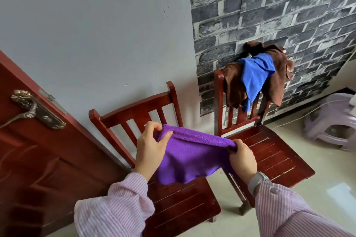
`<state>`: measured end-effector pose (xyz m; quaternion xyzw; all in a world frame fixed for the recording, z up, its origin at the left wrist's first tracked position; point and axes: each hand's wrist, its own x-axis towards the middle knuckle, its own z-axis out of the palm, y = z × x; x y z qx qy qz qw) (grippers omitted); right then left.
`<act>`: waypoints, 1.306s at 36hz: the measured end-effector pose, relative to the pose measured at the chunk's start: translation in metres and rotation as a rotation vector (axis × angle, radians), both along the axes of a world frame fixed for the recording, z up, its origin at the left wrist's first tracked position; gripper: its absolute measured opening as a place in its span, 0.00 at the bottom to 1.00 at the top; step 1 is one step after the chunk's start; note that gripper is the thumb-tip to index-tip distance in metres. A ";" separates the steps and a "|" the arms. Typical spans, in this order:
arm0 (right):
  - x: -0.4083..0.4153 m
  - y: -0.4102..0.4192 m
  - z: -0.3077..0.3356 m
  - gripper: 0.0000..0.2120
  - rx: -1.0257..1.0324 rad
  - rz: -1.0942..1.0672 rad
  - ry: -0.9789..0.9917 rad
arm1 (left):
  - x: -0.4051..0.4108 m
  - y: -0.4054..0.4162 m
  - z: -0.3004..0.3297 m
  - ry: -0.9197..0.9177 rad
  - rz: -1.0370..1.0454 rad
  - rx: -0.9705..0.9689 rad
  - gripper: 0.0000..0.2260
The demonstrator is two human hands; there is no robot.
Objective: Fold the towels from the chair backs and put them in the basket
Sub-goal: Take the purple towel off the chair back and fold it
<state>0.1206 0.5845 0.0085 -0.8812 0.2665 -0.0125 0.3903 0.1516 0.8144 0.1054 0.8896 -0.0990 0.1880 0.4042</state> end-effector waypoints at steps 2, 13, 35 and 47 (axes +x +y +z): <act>-0.002 0.002 0.002 0.12 0.080 -0.093 0.017 | -0.001 -0.001 0.002 0.005 0.023 -0.053 0.10; 0.007 -0.001 -0.034 0.15 0.628 -0.186 -0.081 | -0.005 0.008 0.013 0.089 0.081 -0.199 0.09; 0.007 -0.016 -0.002 0.17 0.684 -0.126 -0.065 | 0.006 0.050 -0.020 0.422 0.203 -0.084 0.12; 0.012 -0.049 -0.005 0.16 0.622 -0.131 -0.085 | 0.002 0.074 -0.026 0.531 0.074 -0.237 0.08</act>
